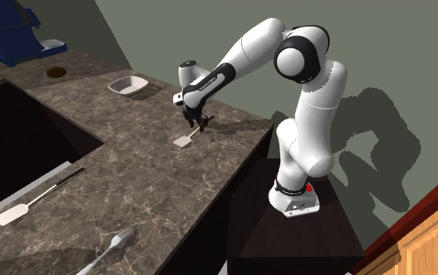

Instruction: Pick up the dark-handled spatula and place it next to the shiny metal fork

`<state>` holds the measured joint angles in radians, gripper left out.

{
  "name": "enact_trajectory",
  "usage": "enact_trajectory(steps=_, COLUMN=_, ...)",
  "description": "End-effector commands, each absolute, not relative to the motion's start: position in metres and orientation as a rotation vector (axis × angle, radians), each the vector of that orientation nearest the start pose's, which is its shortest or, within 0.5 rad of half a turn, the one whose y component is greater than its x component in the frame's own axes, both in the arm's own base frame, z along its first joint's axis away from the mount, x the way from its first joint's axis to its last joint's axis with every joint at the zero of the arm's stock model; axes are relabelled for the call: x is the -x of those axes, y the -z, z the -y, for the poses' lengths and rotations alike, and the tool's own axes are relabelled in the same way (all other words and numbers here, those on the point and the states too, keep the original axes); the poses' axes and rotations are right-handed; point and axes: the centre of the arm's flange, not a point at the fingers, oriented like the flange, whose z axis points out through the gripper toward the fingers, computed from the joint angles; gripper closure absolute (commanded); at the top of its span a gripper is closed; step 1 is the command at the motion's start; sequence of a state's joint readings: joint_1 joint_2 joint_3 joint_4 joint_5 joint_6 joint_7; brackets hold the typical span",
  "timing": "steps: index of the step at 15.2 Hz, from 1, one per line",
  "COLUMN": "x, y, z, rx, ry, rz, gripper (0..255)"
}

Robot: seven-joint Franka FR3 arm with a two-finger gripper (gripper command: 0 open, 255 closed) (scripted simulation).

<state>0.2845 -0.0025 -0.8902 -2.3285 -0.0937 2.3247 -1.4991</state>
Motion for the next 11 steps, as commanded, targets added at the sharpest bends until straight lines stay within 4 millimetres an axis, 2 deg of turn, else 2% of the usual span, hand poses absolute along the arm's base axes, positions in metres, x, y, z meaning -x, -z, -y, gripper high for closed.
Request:
enact_trajectory(steps=1, x=-0.415, y=-0.339, z=0.289, rx=2.815, ry=-0.093, rz=1.461, gripper=255)
enact_trajectory(steps=9, x=-0.415, y=-0.338, z=0.289, rx=2.815, ry=-0.093, rz=1.461, gripper=255)
enact_trajectory(steps=11, x=-0.415, y=-0.349, z=0.289, rx=2.815, ry=-0.093, rz=1.461, gripper=255)
